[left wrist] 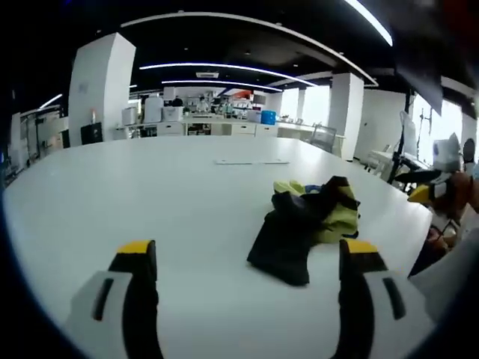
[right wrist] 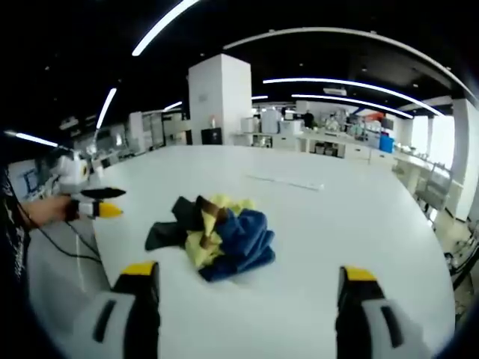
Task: Fold the garment on the visible template until the final outline fits inside the template.
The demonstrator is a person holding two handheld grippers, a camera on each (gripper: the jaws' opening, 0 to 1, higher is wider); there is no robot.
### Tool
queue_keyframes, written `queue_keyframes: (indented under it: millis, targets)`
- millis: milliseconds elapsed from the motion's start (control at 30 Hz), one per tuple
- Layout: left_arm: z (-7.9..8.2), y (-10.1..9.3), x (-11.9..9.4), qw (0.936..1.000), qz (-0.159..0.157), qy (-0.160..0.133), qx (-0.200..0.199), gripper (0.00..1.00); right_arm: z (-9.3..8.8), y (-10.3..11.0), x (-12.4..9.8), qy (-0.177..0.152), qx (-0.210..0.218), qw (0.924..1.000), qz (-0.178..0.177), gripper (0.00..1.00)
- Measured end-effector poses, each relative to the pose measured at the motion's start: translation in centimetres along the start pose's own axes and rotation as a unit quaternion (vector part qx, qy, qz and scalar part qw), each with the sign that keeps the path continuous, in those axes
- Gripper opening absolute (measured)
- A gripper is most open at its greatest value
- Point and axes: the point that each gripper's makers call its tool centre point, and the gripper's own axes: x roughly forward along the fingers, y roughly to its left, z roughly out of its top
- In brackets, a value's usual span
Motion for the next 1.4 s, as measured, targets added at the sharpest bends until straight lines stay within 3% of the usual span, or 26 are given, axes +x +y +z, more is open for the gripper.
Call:
queue_keyframes:
  millis: [233, 467, 567, 667, 800, 1400]
  targets:
    - [0.1, -0.5, 0.0, 0.9994, 0.002, 0.003, 0.034, 0.98, 0.5, -0.2, -0.5, -0.003, 0.006, 1.0, -0.005, 1.0]
    - [0.5, -0.3, -0.3, 0.9999, -0.003, 0.0, 0.014, 0.96, 1.7, -0.1, -1.1, -0.022, 0.014, 0.9996, -0.013, 1.0]
    - [0.9, 0.1, -0.6, 0.9997, -0.014, -0.01, -0.018, 0.98, 2.0, -0.2, -1.5, -0.029, 0.02, 0.9993, -0.015, 1.0]
    - [1.1, 1.1, -0.6, 0.9998, -0.014, -0.005, 0.01, 0.99, 2.0, -0.2, -1.9, -0.029, 0.024, 0.9991, -0.02, 0.99]
    - [1.7, 2.0, -0.7, 0.9998, -0.016, -0.008, 0.007, 0.99, 1.8, -0.1, -2.5, -0.028, 0.029, 0.9989, -0.024, 0.99]
    - [5.2, 1.1, -1.5, 0.9987, -0.044, 0.001, 0.025, 0.96, 2.7, -0.6, -4.2, -0.042, 0.046, 0.9971, -0.044, 0.94]
